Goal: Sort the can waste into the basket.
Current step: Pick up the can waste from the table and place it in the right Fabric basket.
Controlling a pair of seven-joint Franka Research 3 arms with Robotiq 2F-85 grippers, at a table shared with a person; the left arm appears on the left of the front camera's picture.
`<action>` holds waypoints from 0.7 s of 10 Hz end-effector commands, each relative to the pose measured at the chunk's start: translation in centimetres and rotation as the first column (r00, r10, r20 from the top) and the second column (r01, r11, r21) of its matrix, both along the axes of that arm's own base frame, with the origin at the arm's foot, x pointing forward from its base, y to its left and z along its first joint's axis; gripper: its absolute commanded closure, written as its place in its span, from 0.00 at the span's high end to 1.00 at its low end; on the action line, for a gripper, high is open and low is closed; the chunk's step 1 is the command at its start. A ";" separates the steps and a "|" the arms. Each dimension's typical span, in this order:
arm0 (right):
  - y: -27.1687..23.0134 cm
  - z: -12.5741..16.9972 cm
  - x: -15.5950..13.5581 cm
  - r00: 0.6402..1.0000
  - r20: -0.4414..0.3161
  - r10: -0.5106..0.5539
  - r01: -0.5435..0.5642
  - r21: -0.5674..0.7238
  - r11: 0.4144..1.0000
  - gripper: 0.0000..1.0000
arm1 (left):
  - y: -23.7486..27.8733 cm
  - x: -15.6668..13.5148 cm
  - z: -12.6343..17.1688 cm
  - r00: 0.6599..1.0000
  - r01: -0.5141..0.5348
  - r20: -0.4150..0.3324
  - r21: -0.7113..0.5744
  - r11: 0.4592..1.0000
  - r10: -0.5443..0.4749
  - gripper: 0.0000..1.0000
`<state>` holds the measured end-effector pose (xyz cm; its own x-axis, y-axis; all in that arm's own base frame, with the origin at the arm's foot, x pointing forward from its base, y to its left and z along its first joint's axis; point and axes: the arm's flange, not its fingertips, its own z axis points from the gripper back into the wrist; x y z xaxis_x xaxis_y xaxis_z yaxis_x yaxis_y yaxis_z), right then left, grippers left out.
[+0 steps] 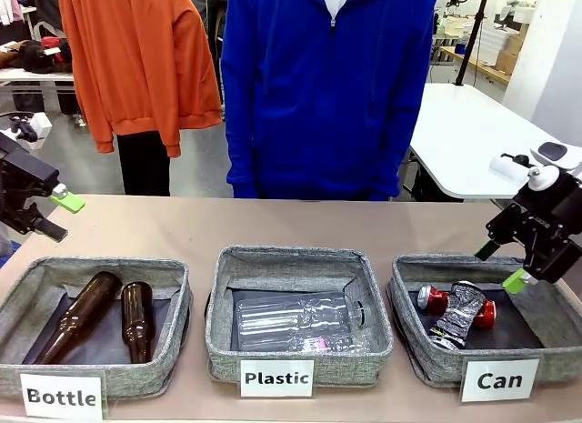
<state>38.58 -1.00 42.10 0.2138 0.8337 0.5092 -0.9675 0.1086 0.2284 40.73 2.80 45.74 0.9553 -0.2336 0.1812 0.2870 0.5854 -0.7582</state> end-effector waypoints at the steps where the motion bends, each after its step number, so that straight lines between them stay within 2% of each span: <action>1: 0.3 0.3 0.8 1.000 -0.002 -0.029 0.029 0.018 0.999 1.00 | -0.1 -0.2 0.0 1.000 0.002 0.002 0.009 1.000 -0.002 1.00; 3: 0.2 0.4 1.3 0.988 -0.061 -0.140 0.146 0.111 0.983 1.00 | -0.1 -0.2 0.0 1.000 0.002 0.002 0.009 1.000 -0.002 1.00; 4: 0.6 0.7 1.9 0.953 -0.100 -0.287 0.303 0.218 0.928 1.00 | -0.1 -0.2 0.0 1.000 0.002 0.002 0.009 1.000 -0.002 1.00; 5: 1.0 1.1 2.5 0.908 -0.189 -0.375 0.418 0.319 0.851 1.00 | -0.1 -0.2 0.0 1.000 0.002 0.002 0.009 1.000 -0.002 1.00; 6: 1.2 1.7 3.3 0.828 -0.336 -0.448 0.557 0.404 0.726 1.00 | -0.1 -0.2 0.0 1.000 0.002 0.002 0.009 1.000 -0.002 1.00; 7: 1.0 2.0 3.7 0.777 -0.474 -0.414 0.614 0.423 0.667 1.00 | -0.1 -0.2 0.0 1.000 0.002 0.002 0.009 1.000 -0.002 1.00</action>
